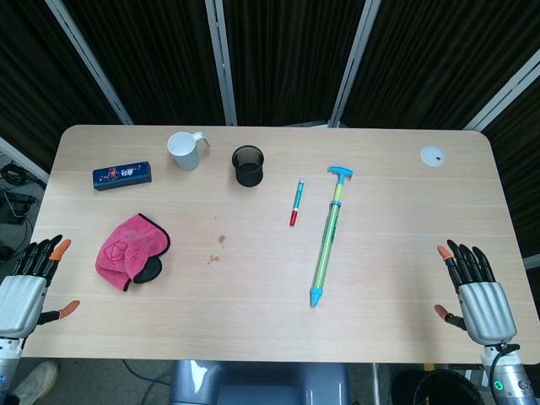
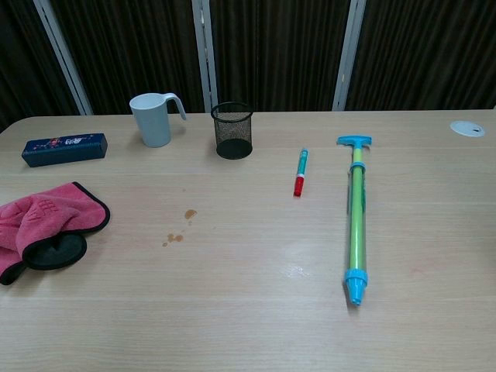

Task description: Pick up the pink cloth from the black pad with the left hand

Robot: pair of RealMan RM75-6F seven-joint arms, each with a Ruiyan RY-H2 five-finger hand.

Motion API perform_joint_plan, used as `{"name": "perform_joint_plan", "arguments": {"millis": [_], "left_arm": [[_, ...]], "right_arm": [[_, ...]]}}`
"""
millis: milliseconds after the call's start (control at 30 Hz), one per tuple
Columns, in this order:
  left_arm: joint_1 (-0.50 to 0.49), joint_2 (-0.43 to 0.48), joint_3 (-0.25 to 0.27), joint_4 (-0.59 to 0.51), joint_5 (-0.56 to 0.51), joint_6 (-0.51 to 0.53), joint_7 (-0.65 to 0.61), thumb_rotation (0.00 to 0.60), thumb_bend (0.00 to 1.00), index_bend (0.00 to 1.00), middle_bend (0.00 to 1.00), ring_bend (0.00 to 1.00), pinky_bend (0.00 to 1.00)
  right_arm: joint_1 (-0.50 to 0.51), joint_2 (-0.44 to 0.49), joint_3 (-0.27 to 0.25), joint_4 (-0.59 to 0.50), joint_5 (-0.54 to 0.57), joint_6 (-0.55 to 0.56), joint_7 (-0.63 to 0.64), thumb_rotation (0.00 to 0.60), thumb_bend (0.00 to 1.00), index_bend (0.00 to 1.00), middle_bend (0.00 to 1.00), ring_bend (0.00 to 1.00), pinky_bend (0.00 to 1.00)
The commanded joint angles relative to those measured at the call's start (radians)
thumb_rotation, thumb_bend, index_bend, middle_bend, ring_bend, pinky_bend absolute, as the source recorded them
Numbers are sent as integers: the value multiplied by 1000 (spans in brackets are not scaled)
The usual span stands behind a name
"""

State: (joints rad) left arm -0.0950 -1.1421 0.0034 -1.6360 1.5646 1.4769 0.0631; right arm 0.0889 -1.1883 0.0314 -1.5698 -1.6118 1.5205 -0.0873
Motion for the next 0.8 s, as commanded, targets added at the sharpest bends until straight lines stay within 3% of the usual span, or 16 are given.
{"name": "perform_joint_plan", "arguments": {"millis": [33,800], "left_arm": [[0,1,0,0,0,1,-1,600,0,0,0,0,0],[-13,13,14,-18,-20,-53,65,600,0,0,0,0,0]], "right_arm": [[-1,0,0,-1,0,1,-1,600,0,0,0,0,0],[-10,13,-3,-8,11,4,13,600,0,0,0,0,0]]}}
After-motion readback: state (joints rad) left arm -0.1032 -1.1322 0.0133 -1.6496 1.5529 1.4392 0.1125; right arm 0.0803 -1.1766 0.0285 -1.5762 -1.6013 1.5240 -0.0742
